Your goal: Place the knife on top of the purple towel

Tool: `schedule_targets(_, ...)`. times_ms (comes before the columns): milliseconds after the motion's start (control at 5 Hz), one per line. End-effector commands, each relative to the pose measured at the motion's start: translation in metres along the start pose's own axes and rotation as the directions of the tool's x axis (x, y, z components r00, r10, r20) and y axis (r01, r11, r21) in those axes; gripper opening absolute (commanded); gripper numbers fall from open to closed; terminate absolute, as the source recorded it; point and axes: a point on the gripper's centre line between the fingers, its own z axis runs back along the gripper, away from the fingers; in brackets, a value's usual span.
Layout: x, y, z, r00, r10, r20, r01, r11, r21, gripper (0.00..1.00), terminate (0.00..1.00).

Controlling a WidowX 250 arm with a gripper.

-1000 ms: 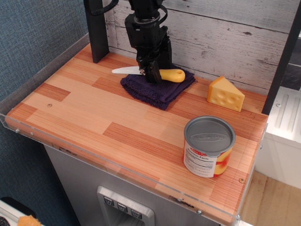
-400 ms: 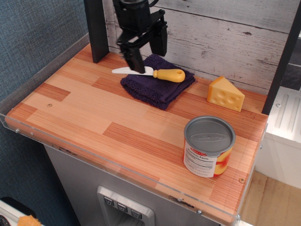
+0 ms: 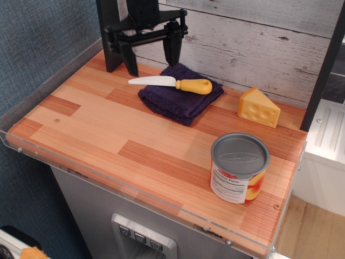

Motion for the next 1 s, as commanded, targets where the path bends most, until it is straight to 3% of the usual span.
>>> schedule_targets(0, -0.034, -0.030, 0.036, 0.880, -0.469, 0.067, 0.467, 0.883, 0.049, 1.00, 0.00)
schedule_targets(400, -0.086, -0.028, 0.048, 0.802, -0.593, 0.073, 0.596, 0.802, -0.036, 1.00, 0.00)
schedule_targets(600, -0.101, -0.029, 0.050, 0.753, -0.658, 0.019, 0.657, 0.749, -0.079, 1.00, 0.00)
schedule_targets(800, -0.101, -0.029, 0.050, 0.753, -0.658, 0.019, 0.657, 0.749, -0.079, 1.00, 1.00)
